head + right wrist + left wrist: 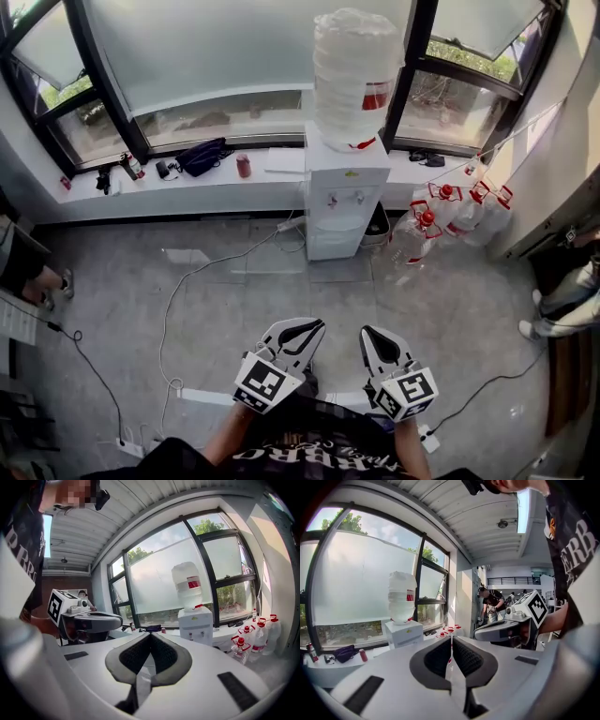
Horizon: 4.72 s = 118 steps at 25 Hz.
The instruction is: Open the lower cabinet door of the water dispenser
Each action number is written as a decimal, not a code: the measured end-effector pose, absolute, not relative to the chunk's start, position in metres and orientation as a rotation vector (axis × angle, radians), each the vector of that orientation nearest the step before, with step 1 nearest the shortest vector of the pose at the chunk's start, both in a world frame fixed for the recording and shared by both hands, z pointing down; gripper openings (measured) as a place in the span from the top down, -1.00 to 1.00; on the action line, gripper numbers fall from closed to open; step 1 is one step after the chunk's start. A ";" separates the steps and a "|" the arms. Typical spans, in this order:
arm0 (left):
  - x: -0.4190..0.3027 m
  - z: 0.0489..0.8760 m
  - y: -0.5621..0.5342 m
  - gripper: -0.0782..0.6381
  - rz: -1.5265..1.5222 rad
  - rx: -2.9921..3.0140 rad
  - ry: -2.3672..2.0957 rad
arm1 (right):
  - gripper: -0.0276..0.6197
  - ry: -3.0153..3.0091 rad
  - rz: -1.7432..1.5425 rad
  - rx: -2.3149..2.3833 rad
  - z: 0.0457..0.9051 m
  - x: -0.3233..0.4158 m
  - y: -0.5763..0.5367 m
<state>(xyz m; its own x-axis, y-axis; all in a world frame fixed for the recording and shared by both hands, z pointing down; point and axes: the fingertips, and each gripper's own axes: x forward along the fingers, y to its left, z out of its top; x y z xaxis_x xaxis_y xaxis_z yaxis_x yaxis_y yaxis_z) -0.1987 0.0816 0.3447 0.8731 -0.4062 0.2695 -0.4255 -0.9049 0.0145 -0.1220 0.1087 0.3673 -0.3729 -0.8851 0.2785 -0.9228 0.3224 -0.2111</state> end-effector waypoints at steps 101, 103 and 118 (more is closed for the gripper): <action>0.084 0.780 -0.311 0.73 0.751 2.690 -0.649 | 0.23 -2.185 0.594 1.040 0.999 0.173 -0.354; 0.085 0.772 -0.304 0.73 0.748 2.694 -0.637 | 0.23 -2.179 0.621 1.016 0.998 0.164 -0.335; 0.023 0.755 -0.258 0.73 0.731 2.640 -0.755 | 0.34 -2.258 0.730 0.740 0.993 0.025 -0.210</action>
<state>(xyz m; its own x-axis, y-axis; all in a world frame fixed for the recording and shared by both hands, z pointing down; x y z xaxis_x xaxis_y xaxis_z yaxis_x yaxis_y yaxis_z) 0.0233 -0.2578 0.7554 0.7324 -0.4068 0.5459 -0.5589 -0.8172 0.1409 0.0245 -0.2096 0.9933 -0.6340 -0.3057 0.7103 -0.6637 0.6865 -0.2969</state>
